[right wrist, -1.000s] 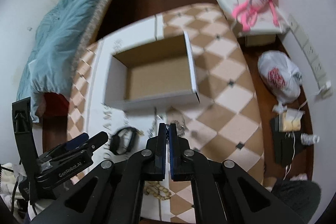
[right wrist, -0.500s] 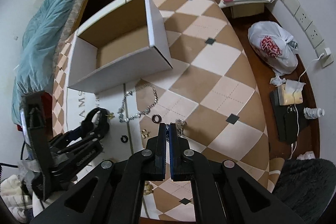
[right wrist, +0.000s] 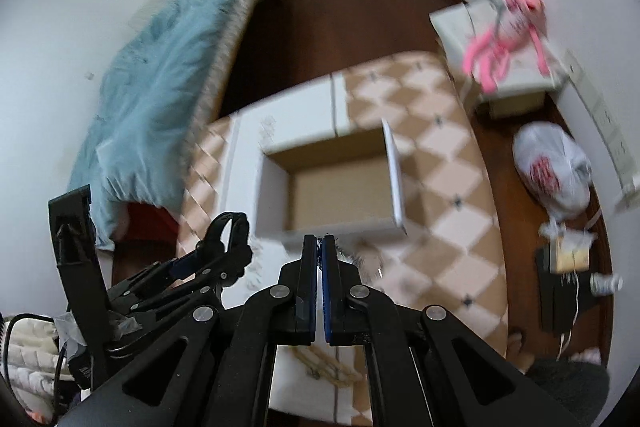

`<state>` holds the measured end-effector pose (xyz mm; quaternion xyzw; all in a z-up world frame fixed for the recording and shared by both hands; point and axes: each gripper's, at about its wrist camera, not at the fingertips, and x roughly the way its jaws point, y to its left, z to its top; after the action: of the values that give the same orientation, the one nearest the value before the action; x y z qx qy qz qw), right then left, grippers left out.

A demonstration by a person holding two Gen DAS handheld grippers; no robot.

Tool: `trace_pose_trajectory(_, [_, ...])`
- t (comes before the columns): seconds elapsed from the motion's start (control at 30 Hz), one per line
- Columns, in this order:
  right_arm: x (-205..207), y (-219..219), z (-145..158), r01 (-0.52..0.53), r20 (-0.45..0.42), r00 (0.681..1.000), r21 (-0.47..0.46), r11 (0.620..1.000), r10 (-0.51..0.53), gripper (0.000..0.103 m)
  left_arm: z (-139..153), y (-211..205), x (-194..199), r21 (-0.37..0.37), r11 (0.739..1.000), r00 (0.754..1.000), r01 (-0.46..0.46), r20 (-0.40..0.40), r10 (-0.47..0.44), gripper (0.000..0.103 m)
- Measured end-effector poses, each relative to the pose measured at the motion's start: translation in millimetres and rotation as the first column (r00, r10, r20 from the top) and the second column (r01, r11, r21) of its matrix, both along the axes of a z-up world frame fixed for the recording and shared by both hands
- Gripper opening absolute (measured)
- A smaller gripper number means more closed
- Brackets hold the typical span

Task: Organize jewelry
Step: 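Carry the watch into the white box with the left gripper while the right gripper drops the chain bracelet in, then open both grippers and lift them out of the box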

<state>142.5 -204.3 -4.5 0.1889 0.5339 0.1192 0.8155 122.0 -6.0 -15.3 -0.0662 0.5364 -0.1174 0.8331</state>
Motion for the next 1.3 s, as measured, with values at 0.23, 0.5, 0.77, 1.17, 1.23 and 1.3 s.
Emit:
trace_pose_trajectory(0.23, [71.4,14.7,-25.3,-0.059,-0.066,0.996,-0.086,0.995,0.054,0.002,-11.9,-8.0,76.5,-0.025,1.0,0.998,-0.007,-0.057,0.005,0.046])
trace_pose_trajectory(0.5, [119.3,24.7,-81.3,-0.139,-0.216,0.97,-0.138,0.981,0.107,0.003,-39.9,-7.6,112.5,0.004,0.998,0.986,-0.067,-0.154,0.067,0.082])
trace_pose_trajectory(0.77, [107.4,20.9,-97.2,-0.117,-0.201,0.978,-0.309,0.944,0.055,0.088,-34.1,15.7,101.6,0.139,0.98,0.987,-0.141,-0.062,0.151,0.095])
trace_pose_trajectory(1.17, [76.8,30.1,-114.0,-0.057,-0.153,0.988,-0.403,0.913,-0.005,0.097,-48.5,17.8,66.3,0.234,0.959,0.986,-0.163,-0.006,0.169,0.096])
trace_pose_trajectory(1.23, [72.8,30.8,-106.3,-0.04,-0.131,0.991,-0.41,0.911,-0.016,0.097,-42.4,16.5,60.5,0.233,0.959,0.986,-0.163,0.009,0.166,0.096])
trace_pose_trajectory(1.3, [67.4,30.3,-97.2,-0.021,-0.109,0.994,-0.41,0.912,-0.026,0.097,-36.7,15.6,55.1,0.243,0.956,0.986,-0.166,0.025,0.165,0.096])
